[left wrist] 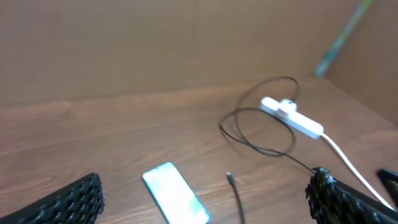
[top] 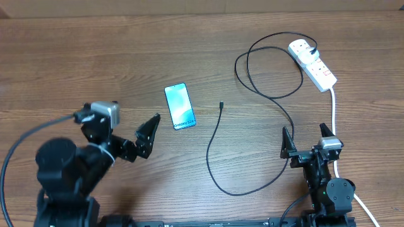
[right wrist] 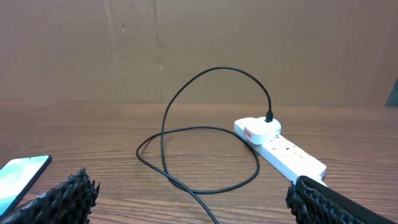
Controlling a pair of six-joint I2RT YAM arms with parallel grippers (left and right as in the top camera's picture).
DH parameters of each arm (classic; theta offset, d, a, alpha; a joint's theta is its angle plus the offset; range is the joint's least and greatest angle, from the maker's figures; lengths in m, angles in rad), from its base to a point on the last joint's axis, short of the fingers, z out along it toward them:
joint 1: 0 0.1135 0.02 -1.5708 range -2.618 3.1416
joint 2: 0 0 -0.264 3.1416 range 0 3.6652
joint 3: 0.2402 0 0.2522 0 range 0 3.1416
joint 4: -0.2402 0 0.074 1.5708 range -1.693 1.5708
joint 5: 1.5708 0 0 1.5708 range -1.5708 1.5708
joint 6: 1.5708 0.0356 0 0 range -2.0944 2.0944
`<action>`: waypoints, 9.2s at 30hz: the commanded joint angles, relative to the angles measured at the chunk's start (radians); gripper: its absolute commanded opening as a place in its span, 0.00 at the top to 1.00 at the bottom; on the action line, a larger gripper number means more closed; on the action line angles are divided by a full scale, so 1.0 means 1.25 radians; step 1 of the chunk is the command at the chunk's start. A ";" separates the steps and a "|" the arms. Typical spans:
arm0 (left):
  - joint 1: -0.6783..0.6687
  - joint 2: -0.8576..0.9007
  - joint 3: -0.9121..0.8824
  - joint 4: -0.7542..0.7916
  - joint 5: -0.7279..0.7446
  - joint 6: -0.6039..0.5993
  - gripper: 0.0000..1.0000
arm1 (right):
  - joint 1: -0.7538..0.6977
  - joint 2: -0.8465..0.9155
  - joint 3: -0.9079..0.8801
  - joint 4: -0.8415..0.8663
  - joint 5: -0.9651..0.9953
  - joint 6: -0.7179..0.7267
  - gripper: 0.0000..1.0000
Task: Plug charger to phone and switch on socket
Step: 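Raise the left arm and move the left gripper toward the phone, then position the left gripper above the phone's bottom edge, then lower the left gripper toward the phone's lower end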
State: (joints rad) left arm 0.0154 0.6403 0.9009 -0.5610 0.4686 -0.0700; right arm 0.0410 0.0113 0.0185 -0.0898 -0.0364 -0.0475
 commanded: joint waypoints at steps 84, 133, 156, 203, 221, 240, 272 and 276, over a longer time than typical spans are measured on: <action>-0.389 0.621 0.492 -0.444 -0.472 -0.426 0.00 | -0.001 -0.006 -0.008 0.005 0.008 0.005 0.00; -0.390 0.765 0.492 -0.408 -0.416 -0.450 0.00 | -0.001 -0.006 -0.008 0.005 0.008 0.005 0.00; -0.390 0.765 0.492 -0.407 -0.416 -0.450 0.00 | -0.001 -0.006 -0.008 0.005 0.008 0.005 0.00; -0.390 0.765 0.492 -0.386 -0.422 -0.450 0.00 | -0.001 -0.006 -0.008 0.005 0.008 0.005 0.00; -0.390 0.912 0.492 -0.388 -0.422 -0.471 0.00 | -0.001 -0.006 -0.008 0.005 0.008 0.005 0.00; -0.392 0.982 0.492 -0.377 -0.423 -0.471 0.00 | -0.001 -0.006 -0.008 0.005 0.008 0.005 0.00; -0.422 0.996 0.492 -0.370 -0.473 -0.488 0.00 | -0.001 -0.006 -0.008 0.005 0.008 0.005 0.00; -0.422 0.996 0.492 -0.369 -0.473 -0.488 0.00 | -0.001 -0.006 -0.008 0.005 0.008 0.005 0.00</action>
State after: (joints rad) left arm -0.5045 1.8687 1.4948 -1.0237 -0.1024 -0.6567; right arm 0.0406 0.0113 0.0185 -0.0902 -0.0360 -0.0479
